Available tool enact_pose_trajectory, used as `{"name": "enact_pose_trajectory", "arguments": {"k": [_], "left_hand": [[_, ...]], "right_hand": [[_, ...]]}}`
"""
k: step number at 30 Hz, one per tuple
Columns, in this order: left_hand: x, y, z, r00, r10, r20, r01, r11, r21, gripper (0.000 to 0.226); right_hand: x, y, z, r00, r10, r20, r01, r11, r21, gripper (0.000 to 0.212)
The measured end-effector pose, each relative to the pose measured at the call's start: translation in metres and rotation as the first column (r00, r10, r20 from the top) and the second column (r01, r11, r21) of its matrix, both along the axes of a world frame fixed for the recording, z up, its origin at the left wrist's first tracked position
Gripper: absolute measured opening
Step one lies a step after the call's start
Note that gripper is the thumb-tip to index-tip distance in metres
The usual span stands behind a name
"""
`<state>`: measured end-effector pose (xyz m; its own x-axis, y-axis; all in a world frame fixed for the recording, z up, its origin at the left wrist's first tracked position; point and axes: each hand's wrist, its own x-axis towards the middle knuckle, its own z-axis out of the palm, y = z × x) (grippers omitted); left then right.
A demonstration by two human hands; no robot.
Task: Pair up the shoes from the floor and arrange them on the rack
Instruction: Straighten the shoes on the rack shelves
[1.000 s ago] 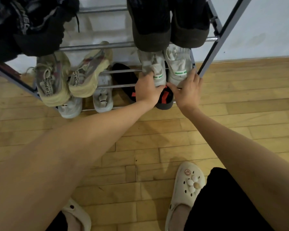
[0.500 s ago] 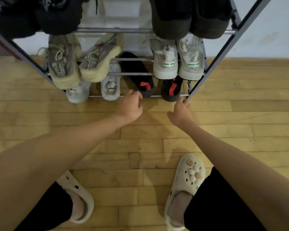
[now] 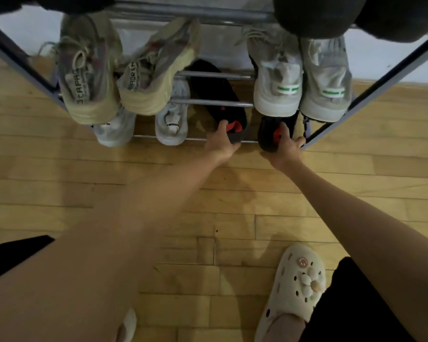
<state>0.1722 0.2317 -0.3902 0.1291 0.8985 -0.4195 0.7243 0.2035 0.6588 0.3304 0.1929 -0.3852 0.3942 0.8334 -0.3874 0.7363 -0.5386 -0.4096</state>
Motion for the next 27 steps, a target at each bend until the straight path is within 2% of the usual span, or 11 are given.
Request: {"name": "enact_pose_trajectory", "arguments": {"k": [2, 5, 8, 10, 12, 15, 20, 24, 27], "left_hand": [[-0.001, 0.005, -0.007, 0.999, 0.032, 0.040, -0.033, 0.999, 0.016, 0.061], [-0.004, 0.010, -0.006, 1.000, 0.013, 0.021, -0.014, 0.998, 0.057, 0.052], [-0.014, -0.001, -0.002, 0.992, -0.122, -0.042, 0.127, 0.981, 0.147, 0.043], [-0.020, -0.017, -0.003, 0.983, -0.182, -0.004, 0.180, 0.967, 0.181, 0.036], [-0.024, -0.031, -0.004, 0.978, -0.208, 0.018, 0.199, 0.956, 0.214, 0.033], [-0.032, -0.049, -0.004, 0.956, -0.290, -0.035, 0.289, 0.925, 0.245, 0.035], [-0.050, -0.091, -0.007, 0.931, -0.356, -0.086, 0.364, 0.925, 0.111, 0.034], [-0.056, -0.112, -0.009, 0.982, -0.189, -0.016, 0.188, 0.981, -0.046, 0.026], [-0.055, -0.123, 0.005, 0.995, -0.040, 0.087, 0.052, 0.989, -0.135, 0.033]], "right_hand": [[-0.001, 0.007, -0.005, 1.000, -0.021, -0.015, 0.021, 0.999, -0.026, 0.093], [0.000, 0.015, -0.003, 0.998, -0.070, -0.006, 0.070, 0.998, -0.005, 0.081], [0.007, 0.018, 0.005, 1.000, -0.008, -0.019, 0.008, 1.000, -0.016, 0.070], [0.013, 0.008, 0.007, 1.000, 0.022, -0.014, -0.022, 1.000, -0.019, 0.065], [0.013, -0.010, 0.006, 1.000, 0.006, -0.028, -0.006, 1.000, 0.004, 0.062], [0.010, -0.040, 0.009, 0.989, -0.062, -0.134, 0.070, 0.996, 0.055, 0.056], [0.005, -0.083, 0.019, 0.986, -0.043, -0.159, 0.038, 0.999, -0.033, 0.055], [0.000, -0.114, 0.023, 0.979, 0.007, -0.206, 0.002, 0.999, 0.045, 0.053], [-0.003, -0.130, 0.027, 0.971, -0.010, -0.239, 0.038, 0.993, 0.114, 0.055]]}}
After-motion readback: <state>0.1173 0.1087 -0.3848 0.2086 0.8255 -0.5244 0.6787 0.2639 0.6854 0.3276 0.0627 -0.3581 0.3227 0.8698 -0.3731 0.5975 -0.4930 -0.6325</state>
